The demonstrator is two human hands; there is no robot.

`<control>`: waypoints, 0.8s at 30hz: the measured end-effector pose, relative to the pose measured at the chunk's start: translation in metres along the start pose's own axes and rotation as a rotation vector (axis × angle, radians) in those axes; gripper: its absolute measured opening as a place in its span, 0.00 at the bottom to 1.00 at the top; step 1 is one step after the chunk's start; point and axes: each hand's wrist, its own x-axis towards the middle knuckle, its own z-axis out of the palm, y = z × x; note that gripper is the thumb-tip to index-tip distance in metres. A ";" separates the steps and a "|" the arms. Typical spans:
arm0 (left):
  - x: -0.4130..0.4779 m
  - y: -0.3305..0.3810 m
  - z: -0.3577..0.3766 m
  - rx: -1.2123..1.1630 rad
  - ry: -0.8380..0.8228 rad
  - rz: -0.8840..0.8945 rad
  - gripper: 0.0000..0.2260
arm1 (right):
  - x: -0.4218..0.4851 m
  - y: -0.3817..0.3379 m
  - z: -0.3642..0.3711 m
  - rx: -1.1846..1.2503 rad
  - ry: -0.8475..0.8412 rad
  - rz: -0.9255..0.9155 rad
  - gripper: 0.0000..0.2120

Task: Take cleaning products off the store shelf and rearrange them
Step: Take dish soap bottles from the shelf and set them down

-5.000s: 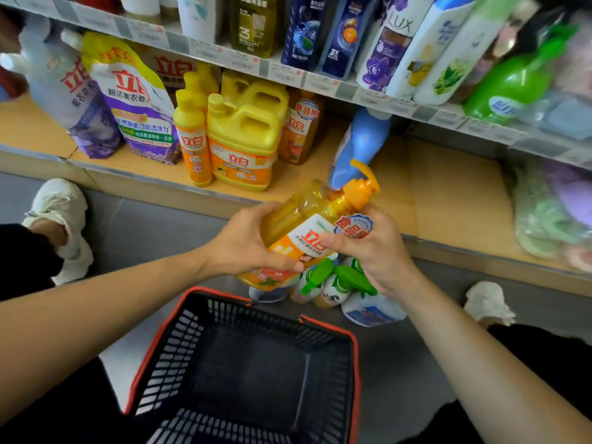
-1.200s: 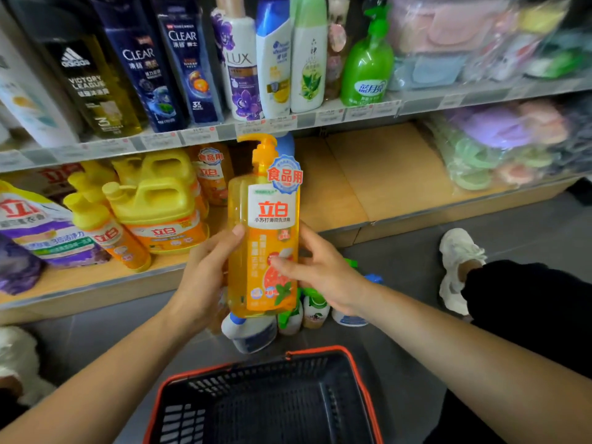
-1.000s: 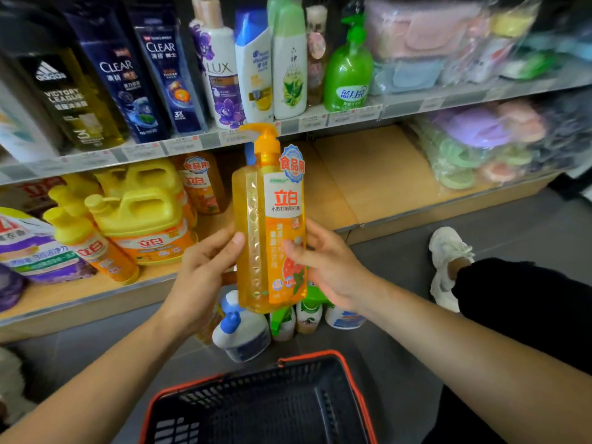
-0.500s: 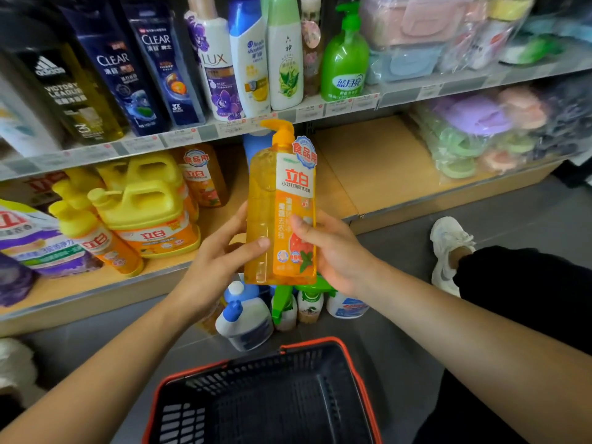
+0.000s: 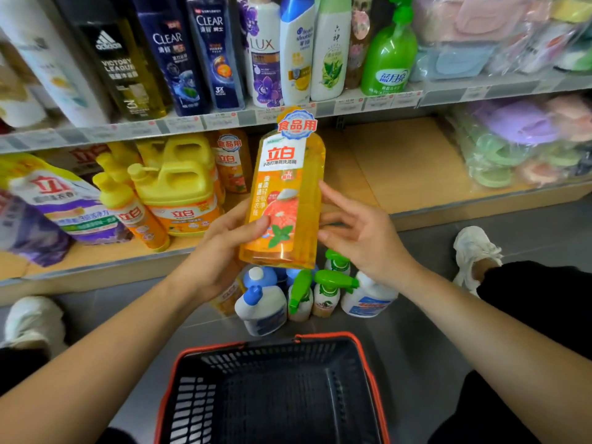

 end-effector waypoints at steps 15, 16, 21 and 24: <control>-0.010 0.004 0.004 -0.127 -0.153 -0.007 0.30 | 0.004 -0.009 0.001 -0.604 -0.033 -0.649 0.33; -0.011 0.003 0.004 -0.095 -0.149 0.002 0.30 | 0.002 -0.011 0.001 -0.557 -0.018 -0.592 0.35; -0.012 -0.002 0.012 0.126 -0.056 0.019 0.24 | -0.005 -0.015 -0.003 -0.395 -0.011 -0.353 0.39; -0.013 -0.003 0.011 0.238 -0.033 0.029 0.30 | -0.004 -0.017 -0.004 -0.334 -0.029 -0.283 0.38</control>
